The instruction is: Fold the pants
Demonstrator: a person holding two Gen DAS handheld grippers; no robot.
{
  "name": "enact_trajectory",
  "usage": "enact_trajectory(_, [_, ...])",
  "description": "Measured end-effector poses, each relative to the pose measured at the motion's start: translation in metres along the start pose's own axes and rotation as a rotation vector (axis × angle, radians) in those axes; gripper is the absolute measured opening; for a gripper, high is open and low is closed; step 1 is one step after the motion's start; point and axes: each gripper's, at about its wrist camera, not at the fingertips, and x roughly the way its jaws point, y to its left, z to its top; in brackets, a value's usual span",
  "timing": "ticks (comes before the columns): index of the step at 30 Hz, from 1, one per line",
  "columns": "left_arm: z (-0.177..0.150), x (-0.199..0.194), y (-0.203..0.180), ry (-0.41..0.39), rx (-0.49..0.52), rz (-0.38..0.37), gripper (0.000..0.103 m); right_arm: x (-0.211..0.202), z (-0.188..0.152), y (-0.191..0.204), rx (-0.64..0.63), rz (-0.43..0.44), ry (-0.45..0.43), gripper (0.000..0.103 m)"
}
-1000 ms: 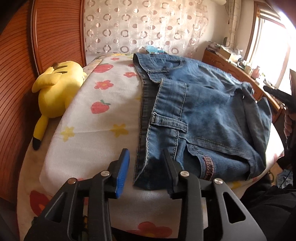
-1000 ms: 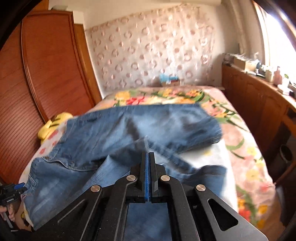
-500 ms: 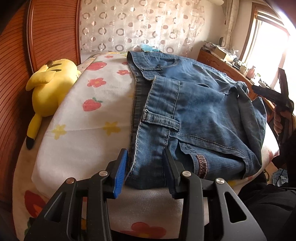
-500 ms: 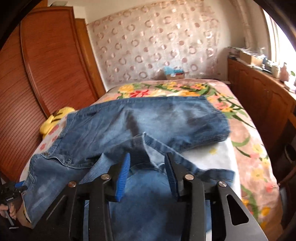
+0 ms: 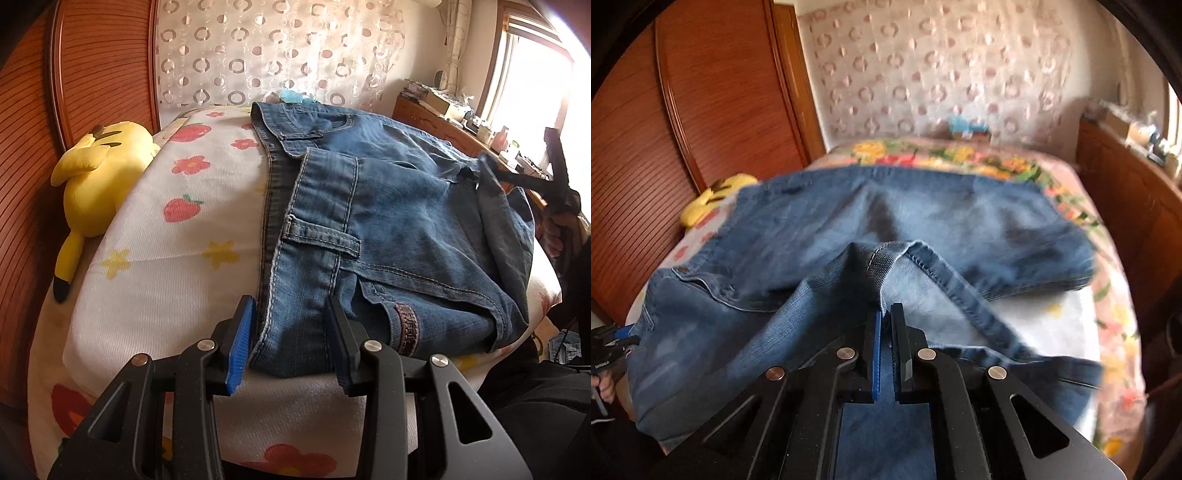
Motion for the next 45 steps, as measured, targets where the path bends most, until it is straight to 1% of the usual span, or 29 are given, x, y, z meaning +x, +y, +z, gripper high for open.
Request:
enact_trajectory(2, [0.0,0.0,0.0,0.0,0.0,0.001,0.04,-0.022,0.001,-0.003,0.009,-0.011,-0.055,0.004])
enact_trajectory(6, [0.0,-0.001,0.0,0.002,-0.002,0.005,0.04,-0.07,0.006,-0.016,0.028,-0.071,-0.147,0.004])
enact_trajectory(8, [0.0,-0.002,0.0,0.001,-0.005,0.002,0.04,-0.095,0.006,-0.021,0.03,-0.115,-0.193,0.004])
enact_trajectory(12, [0.0,-0.006,0.0,-0.01,-0.005,-0.005,0.04,-0.126,0.0,-0.031,0.051,-0.176,-0.236,0.004])
enact_trajectory(16, [0.0,-0.009,0.0,-0.012,0.005,-0.013,0.04,-0.13,-0.015,-0.036,0.069,-0.204,-0.22,0.004])
enact_trajectory(21, [-0.004,-0.01,-0.001,0.002,0.02,-0.014,0.04,-0.113,-0.029,-0.03,0.083,-0.228,-0.169,0.004])
enact_trajectory(22, [-0.004,-0.012,-0.002,0.001,0.022,-0.016,0.04,-0.113,-0.029,-0.025,0.086,-0.232,-0.159,0.004])
enact_trajectory(25, [-0.004,-0.019,-0.002,-0.006,0.03,-0.019,0.04,-0.106,-0.019,-0.032,0.102,-0.235,-0.131,0.004])
enact_trajectory(28, [-0.002,-0.024,-0.003,-0.015,0.036,-0.032,0.04,-0.111,-0.016,-0.034,0.115,-0.231,-0.12,0.004])
enact_trajectory(31, [-0.003,-0.018,-0.002,0.009,0.033,-0.034,0.04,-0.118,-0.013,-0.038,0.126,-0.224,-0.118,0.004])
enact_trajectory(34, [-0.007,-0.012,0.0,0.025,0.02,-0.042,0.04,-0.116,-0.011,-0.039,0.128,-0.222,-0.115,0.004])
enact_trajectory(35, [-0.007,-0.012,0.0,0.023,0.016,-0.046,0.039,-0.118,-0.013,-0.038,0.127,-0.223,-0.115,0.004])
enact_trajectory(36, [-0.008,-0.012,0.001,0.019,0.012,-0.052,0.035,-0.119,-0.012,-0.038,0.126,-0.224,-0.113,0.004])
enact_trajectory(37, [-0.008,-0.012,0.001,0.017,0.011,-0.057,0.028,-0.116,-0.014,-0.036,0.125,-0.226,-0.112,0.004])
enact_trajectory(38, [-0.008,-0.013,0.0,0.015,0.013,-0.061,0.024,-0.116,-0.016,-0.036,0.125,-0.225,-0.112,0.004])
enact_trajectory(40, [-0.007,-0.018,-0.004,-0.001,0.031,-0.059,0.009,-0.116,-0.016,-0.036,0.128,-0.225,-0.114,0.004])
enact_trajectory(42, [-0.005,-0.022,-0.008,-0.011,0.041,-0.039,0.003,-0.116,-0.017,-0.036,0.131,-0.222,-0.117,0.004])
enact_trajectory(45, [0.003,-0.032,-0.01,-0.038,0.049,-0.013,0.003,-0.122,-0.016,-0.035,0.131,-0.222,-0.131,0.004])
